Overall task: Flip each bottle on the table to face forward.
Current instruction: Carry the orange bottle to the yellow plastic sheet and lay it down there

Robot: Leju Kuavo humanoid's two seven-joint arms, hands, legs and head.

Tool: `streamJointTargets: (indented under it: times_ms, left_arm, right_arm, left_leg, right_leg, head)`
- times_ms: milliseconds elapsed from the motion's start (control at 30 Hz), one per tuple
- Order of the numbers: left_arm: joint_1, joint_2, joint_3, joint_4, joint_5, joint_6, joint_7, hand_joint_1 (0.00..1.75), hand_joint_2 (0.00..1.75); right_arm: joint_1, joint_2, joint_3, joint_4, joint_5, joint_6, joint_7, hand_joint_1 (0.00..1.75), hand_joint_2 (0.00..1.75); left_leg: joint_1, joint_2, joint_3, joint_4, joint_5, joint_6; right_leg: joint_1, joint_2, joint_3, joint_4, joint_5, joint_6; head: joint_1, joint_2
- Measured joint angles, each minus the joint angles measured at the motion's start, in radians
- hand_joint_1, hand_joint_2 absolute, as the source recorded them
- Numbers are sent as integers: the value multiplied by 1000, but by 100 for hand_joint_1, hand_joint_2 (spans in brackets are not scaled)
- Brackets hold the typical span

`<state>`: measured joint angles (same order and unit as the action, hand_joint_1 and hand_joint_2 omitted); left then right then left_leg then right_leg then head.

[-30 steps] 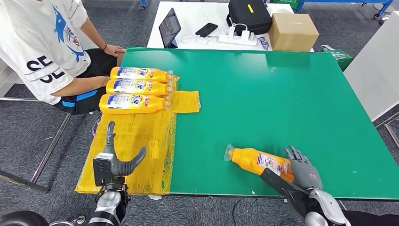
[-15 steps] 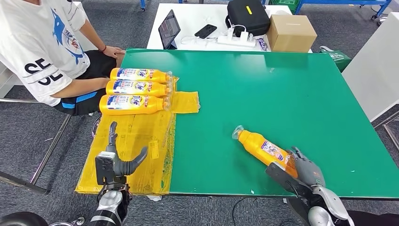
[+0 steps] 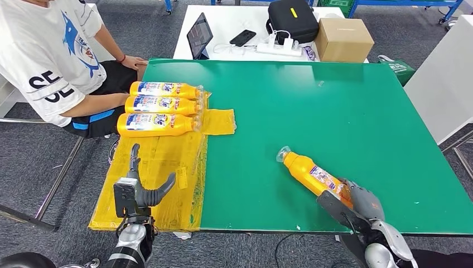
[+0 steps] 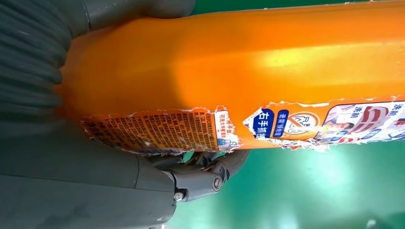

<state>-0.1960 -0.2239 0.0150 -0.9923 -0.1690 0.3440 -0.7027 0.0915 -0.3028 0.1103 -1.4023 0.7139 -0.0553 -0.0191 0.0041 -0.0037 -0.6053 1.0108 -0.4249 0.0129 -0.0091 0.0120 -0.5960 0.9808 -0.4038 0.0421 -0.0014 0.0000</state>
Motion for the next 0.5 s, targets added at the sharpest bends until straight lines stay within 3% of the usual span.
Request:
streamJointTargets:
  times_ms: [133,367,500]
  left_arm:
    - [0,-4,-4,0,7,-7,0,0,175]
    - [16,-30,-27,-21,51,-71,24,0,175]
    - [26,-42,-57,-56,77,-100,52,0,175]
  right_arm:
    - [2,56,-8,2,-8,-129,-109,175,175]
    - [0,228,-39,-128,-93,-503,-427,175,175]
    - [-4,292,-50,-222,-125,-578,-493,175,175]
  left_leg:
    - [0,0,-2,0,0,0]
    - [1,-1,-7,0,3,-1]
    - [0,-1,-9,0,2,-1]
  right_leg:
    - [0,1,-1,0,0,0]
    - [0,0,-6,2,0,0]
    - [-1,0,-8,2,0,0]
  head:
    - [0,0]
    - [0,0]
    - [0,0]
